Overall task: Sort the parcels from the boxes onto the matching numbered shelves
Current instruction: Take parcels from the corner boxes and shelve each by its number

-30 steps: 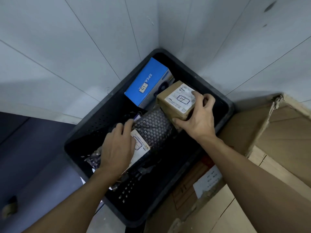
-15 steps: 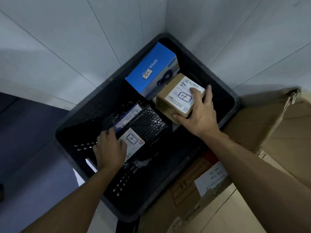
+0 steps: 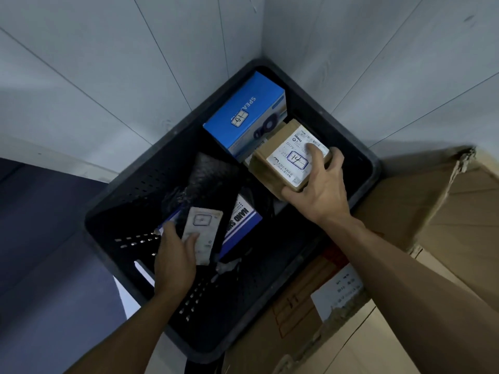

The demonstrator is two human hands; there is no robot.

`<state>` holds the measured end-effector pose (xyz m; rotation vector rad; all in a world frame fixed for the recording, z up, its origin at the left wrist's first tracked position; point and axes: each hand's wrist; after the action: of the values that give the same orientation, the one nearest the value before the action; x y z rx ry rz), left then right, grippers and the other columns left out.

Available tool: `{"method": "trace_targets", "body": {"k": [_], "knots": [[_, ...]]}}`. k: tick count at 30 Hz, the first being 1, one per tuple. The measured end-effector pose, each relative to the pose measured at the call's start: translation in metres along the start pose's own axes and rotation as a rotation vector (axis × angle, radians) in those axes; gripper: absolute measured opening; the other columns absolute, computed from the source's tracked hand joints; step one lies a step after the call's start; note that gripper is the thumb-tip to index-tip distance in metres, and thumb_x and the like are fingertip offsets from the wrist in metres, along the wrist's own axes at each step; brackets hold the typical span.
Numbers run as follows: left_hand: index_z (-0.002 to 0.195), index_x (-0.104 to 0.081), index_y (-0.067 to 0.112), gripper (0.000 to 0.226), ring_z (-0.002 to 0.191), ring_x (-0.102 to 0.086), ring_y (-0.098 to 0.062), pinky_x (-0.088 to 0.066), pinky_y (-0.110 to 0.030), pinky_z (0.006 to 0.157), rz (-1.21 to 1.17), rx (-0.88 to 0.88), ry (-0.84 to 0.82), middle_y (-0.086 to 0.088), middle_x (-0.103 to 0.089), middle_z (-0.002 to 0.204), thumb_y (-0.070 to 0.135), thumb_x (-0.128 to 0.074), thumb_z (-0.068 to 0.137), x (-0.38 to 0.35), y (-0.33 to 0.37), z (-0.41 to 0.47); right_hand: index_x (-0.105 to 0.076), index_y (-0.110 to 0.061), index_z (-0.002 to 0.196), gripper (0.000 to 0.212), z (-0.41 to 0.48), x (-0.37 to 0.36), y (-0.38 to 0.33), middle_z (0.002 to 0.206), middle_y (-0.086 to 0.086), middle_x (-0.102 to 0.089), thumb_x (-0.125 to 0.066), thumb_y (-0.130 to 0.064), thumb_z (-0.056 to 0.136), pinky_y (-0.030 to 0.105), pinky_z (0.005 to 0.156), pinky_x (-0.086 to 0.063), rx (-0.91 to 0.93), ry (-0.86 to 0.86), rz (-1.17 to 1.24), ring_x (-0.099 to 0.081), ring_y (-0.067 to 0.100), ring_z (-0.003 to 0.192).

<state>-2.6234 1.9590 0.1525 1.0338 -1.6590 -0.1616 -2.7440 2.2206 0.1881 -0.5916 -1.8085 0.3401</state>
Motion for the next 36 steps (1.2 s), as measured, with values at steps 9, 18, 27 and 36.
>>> {"method": "trace_targets", "body": {"k": [9, 18, 27, 36], "knots": [[0.142, -0.039, 0.014, 0.057, 0.118, -0.055, -0.026, -0.044, -0.035, 0.091, -0.128, 0.031, 0.055, -0.012, -0.057, 0.133, 0.021, -0.068, 0.094, -0.002, 0.010, 0.009, -0.021, -0.025, 0.155, 0.099, -0.002, 0.000, -0.001, 0.162, 0.012, 0.005, -0.080, -0.039, 0.078, 0.041, 0.112, -0.038, 0.028, -0.093, -0.022, -0.026, 0.032, 0.142], [0.159, -0.011, 0.029, 0.133, 0.123, -0.024, 0.010, -0.031, -0.028, 0.108, -0.140, -0.079, -0.221, 0.008, -0.029, 0.142, 0.030, -0.097, 0.057, 0.000, 0.009, -0.008, -0.016, -0.026, 0.157, 0.101, -0.003, -0.001, -0.001, 0.164, 0.011, 0.011, -0.080, -0.040, 0.080, 0.043, 0.116, -0.034, 0.021, -0.118, -0.061, -0.019, 0.033, 0.146], [0.155, -0.013, 0.040, 0.126, 0.113, -0.040, 0.028, -0.039, -0.005, 0.094, -0.299, -0.079, -0.282, 0.037, -0.040, 0.132, 0.014, -0.094, 0.062, 0.008, 0.008, -0.018, -0.015, -0.025, 0.157, 0.101, -0.005, 0.001, -0.002, 0.164, 0.011, 0.013, -0.079, -0.038, 0.081, 0.042, 0.116, -0.031, 0.023, -0.138, -0.079, -0.015, 0.033, 0.147], [0.157, -0.005, 0.038, 0.131, 0.123, -0.033, 0.027, -0.030, 0.003, 0.094, -0.325, -0.140, -0.267, 0.032, -0.036, 0.140, 0.025, -0.094, 0.062, 0.017, 0.012, -0.024, -0.017, -0.023, 0.157, 0.101, -0.010, 0.001, -0.004, 0.164, 0.013, 0.009, -0.079, -0.040, 0.080, 0.045, 0.116, -0.033, 0.066, -0.150, -0.105, -0.020, 0.036, 0.145]]}}
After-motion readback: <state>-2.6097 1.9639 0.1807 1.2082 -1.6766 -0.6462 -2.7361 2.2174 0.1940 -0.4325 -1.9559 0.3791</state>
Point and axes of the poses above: each hand's wrist, its own z-axis towards the middle knuckle, its own x-axis out of the back of the hand, y = z × x
